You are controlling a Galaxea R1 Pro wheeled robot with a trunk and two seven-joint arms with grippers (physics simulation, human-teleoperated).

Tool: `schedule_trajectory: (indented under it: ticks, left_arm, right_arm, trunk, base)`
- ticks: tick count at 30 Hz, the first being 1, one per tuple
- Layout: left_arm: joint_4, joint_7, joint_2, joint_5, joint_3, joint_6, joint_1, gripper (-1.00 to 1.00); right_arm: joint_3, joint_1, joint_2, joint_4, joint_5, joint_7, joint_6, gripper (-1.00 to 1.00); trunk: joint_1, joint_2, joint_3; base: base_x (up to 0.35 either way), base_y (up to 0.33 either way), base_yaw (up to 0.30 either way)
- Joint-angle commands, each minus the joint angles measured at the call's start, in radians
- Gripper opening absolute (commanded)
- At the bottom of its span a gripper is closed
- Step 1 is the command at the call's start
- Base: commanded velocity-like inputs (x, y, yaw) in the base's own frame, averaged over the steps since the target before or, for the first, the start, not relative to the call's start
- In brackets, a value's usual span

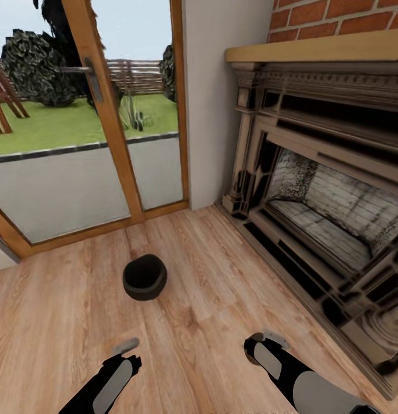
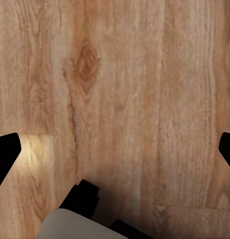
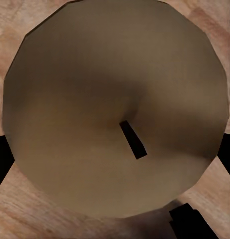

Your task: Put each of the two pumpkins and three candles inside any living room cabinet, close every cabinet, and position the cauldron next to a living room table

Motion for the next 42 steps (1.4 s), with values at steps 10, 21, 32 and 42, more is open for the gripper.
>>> schedule_trajectory:
  ticks: [10, 21, 32, 42]
  left_arm:
    - [-0.003, 0.008, 0.001, 0.006, -0.005, 0.003, 0.0, 1.0]
    - [-0.002, 0.008, 0.001, 0.006, -0.005, 0.003, 0.0, 1.0]
    - [-0.002, 0.008, 0.001, 0.006, -0.016, 0.003, 0.0, 1.0]
    - [-0.002, 0.008, 0.001, 0.004, -0.02, 0.001, 0.0, 1.0]
  right_arm:
    - [0.007, -0.001, 0.0, -0.001, -0.001, -0.008, 0.003, -1.0]
    - [0.007, -0.001, 0.0, -0.001, -0.001, -0.008, 0.003, -1.0]
    - [0.008, -0.001, 0.0, -0.001, -0.001, -0.008, 0.003, -1.0]
    - [0.007, -0.001, 0.0, -0.001, -0.001, -0.008, 0.003, -1.0]
  trunk:
    - [0.0, 0.0, -0.007]
    - [0.0, 0.0, -0.012]
    - [0.0, 0.0, -0.013]
    - [0.0, 0.0, -0.006]
  base:
    - [0.0, 0.0, -0.258]
    - [0.0, 0.0, -0.274]
    - [0.0, 0.0, -0.278]
    - [0.0, 0.0, -0.277]
